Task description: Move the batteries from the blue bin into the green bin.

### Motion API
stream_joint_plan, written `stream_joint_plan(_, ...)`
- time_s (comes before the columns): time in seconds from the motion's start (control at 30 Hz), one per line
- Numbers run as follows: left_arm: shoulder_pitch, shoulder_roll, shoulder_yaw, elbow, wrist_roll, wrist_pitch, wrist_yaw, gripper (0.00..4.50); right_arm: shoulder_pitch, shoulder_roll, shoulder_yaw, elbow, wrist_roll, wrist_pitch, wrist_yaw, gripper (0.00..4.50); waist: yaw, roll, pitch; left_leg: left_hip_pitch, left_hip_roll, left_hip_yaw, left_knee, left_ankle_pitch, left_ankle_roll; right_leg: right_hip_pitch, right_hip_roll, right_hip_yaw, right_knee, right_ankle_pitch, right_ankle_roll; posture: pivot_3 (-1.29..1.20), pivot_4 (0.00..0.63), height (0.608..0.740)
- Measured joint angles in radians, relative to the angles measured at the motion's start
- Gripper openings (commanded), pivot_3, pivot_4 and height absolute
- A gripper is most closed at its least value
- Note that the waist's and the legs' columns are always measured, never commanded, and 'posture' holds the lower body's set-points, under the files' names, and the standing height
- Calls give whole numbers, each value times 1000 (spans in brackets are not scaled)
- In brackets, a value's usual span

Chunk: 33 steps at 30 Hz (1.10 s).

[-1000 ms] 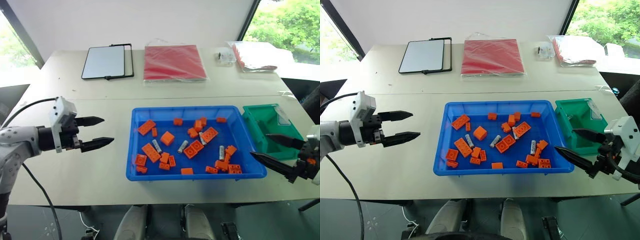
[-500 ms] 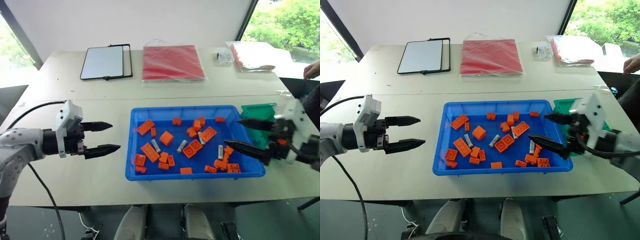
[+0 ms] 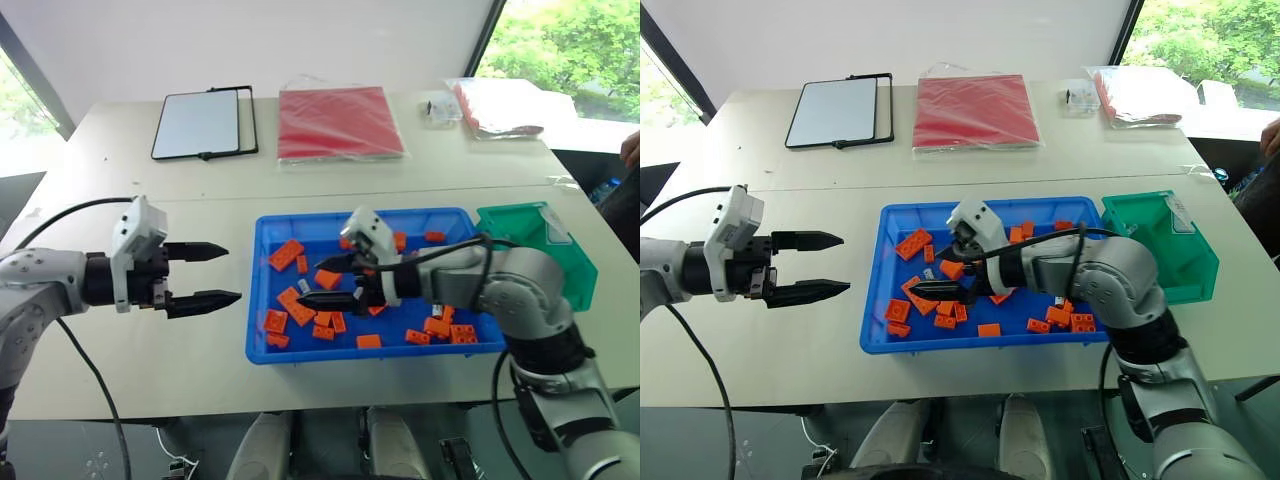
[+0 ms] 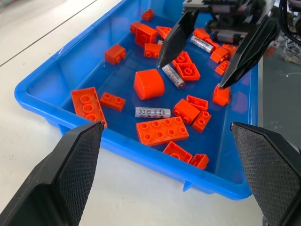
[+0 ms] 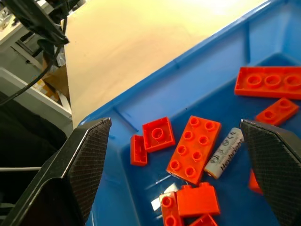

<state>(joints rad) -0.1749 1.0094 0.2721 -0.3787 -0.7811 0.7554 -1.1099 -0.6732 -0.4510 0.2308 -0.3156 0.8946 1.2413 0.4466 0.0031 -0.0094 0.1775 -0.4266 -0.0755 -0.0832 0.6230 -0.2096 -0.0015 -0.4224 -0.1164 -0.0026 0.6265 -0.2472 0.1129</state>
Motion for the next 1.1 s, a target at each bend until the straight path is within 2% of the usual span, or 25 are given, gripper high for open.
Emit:
stream_joint_plan(0.33, 25, -1, 54, -20, -16, 4, 36, 4500, -17, 69, 37, 188, -140, -4, 32, 4472, -17, 0, 0, 0, 0, 0, 1, 1, -1, -2, 3, 0, 5, 1, 3, 0, 150, 731)
stream_joint_plan(0.9, 10, -13, 55, -16, -14, -6, 50, 4500, -22, 135, 116, 226, -314, -55, 82, 4472, -21, 0, 0, 1, 1, 0, 0, 1, -1, -4, 4, 1, 6, 2, 3, 0, 150, 731)
stream_joint_plan(1.0, 2, -20, 55, -14, -14, -7, 51, 4500, -21, 120, 143, 235, -358, -100, 110, 3635, -20, 0, 0, 1, 1, 0, 0, 1, -1, -4, 4, 1, 6, 2, 3, 0, 150, 731)
stream_joint_plan(1.1, 2, -23, 55, -14, -14, -7, 52, 4500, -19, 107, 154, 255, -396, -134, 128, 2120, -21, 0, 0, 1, 1, 0, 0, 1, -1, -4, 4, 1, 6, 2, 3, 0, 150, 731)
